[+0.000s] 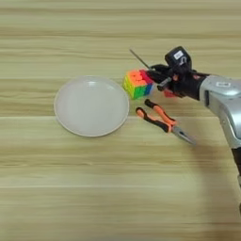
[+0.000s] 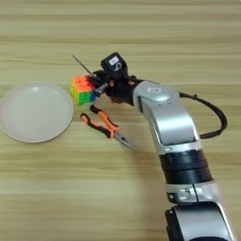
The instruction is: Move the objects on the table
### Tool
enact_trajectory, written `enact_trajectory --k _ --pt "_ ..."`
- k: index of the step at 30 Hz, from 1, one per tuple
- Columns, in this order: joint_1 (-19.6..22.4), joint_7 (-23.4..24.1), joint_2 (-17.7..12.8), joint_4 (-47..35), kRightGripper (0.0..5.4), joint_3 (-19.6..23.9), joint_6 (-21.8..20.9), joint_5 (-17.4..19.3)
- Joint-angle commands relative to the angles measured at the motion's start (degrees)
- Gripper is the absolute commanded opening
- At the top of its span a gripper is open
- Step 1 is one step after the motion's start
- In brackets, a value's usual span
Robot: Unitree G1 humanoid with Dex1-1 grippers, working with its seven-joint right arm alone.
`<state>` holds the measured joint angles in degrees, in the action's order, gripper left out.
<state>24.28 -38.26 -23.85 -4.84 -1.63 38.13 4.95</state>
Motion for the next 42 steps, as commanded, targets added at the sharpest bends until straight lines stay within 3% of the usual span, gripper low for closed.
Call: enact_trajectory --k 1,18,25,42 --pt "1.18 0.4 -3.5 -2.91 0.85 2.21 -1.62 0.57" --pt "-5.23 -0.05 -8.23 0.25 0.85 3.14 -3.57 -0.85" --pt "-7.48 -2.22 -11.05 4.6 0.85 3.45 -7.83 -1.39" --pt "-7.15 -4.81 -10.46 13.57 0.85 1.37 -12.73 -2.46"
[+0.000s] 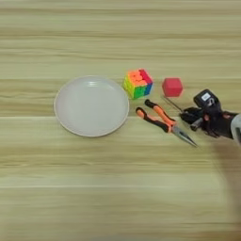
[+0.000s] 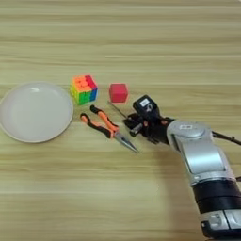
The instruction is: Move the objects on the table
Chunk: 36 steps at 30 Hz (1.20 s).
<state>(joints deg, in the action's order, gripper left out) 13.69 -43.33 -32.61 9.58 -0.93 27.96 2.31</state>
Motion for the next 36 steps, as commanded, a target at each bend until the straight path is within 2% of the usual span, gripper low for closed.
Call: enact_trajectory --k 1,12,13,16,17,36 --pt "3.46 0.0 -1.54 -0.64 0.85 0.7 -2.41 0.45" --pt "4.22 -0.87 -0.81 1.14 0.85 0.48 -1.95 0.76" --pt "4.43 -0.93 -0.77 1.44 1.21 0.57 -1.78 0.84" --pt "4.81 -1.11 -0.72 1.96 1.51 0.57 -1.51 0.93" --pt "4.98 -1.14 -0.69 2.06 1.78 0.58 -1.42 0.95" --pt "5.03 0.02 0.08 -7.46 3.99 1.78 1.27 2.57"
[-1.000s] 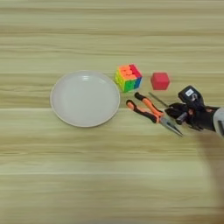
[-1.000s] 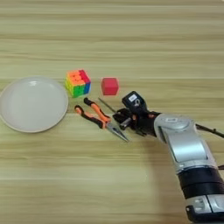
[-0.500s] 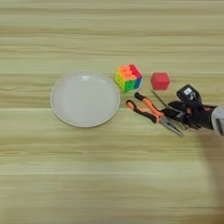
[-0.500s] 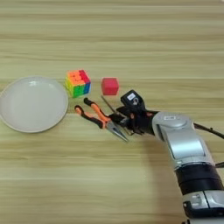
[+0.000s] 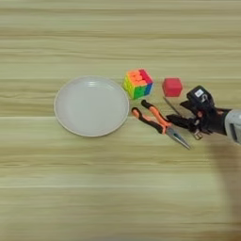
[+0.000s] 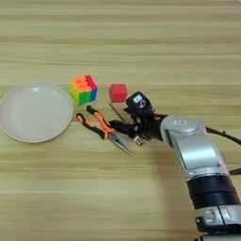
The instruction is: Move the objects on the table
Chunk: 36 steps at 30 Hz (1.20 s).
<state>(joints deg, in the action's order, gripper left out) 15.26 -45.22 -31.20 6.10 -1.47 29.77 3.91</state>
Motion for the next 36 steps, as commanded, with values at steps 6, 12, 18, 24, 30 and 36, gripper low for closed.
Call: enact_trajectory --k 6,12,18,24,30,36 --pt "4.13 2.74 -1.18 -6.01 4.57 3.32 -0.09 1.76" --pt "4.96 3.57 -0.04 -9.47 5.12 4.6 -0.47 3.5" --pt "5.3 4.07 1.42 -13.78 5.37 5.54 0.04 6.26" --pt "6.45 4.97 2.88 -15.25 5.37 5.23 0.02 7.69" --pt "8.11 6.27 4.19 -13.91 5.37 4.83 -0.18 7.72" --pt "9.67 7.5 6.39 -12.73 5.37 4.81 -0.4 8.42"
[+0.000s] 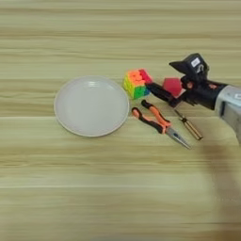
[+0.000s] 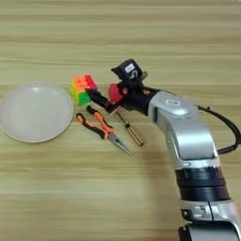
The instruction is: Move the objects on the table
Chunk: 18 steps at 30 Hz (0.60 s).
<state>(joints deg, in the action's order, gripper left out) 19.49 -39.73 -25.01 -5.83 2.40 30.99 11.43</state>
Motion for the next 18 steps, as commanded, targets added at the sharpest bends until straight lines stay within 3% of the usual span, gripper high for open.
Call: enact_trajectory --k 1,10,18 --pt "5.66 2.21 0.54 -0.57 5.37 0.87 -1.74 0.91" --pt "5.77 3.41 2.98 -2.5 5.37 1.82 -2.75 2.81" --pt "5.05 4.28 2.17 -5.96 5.37 2.43 -0.58 3.51"
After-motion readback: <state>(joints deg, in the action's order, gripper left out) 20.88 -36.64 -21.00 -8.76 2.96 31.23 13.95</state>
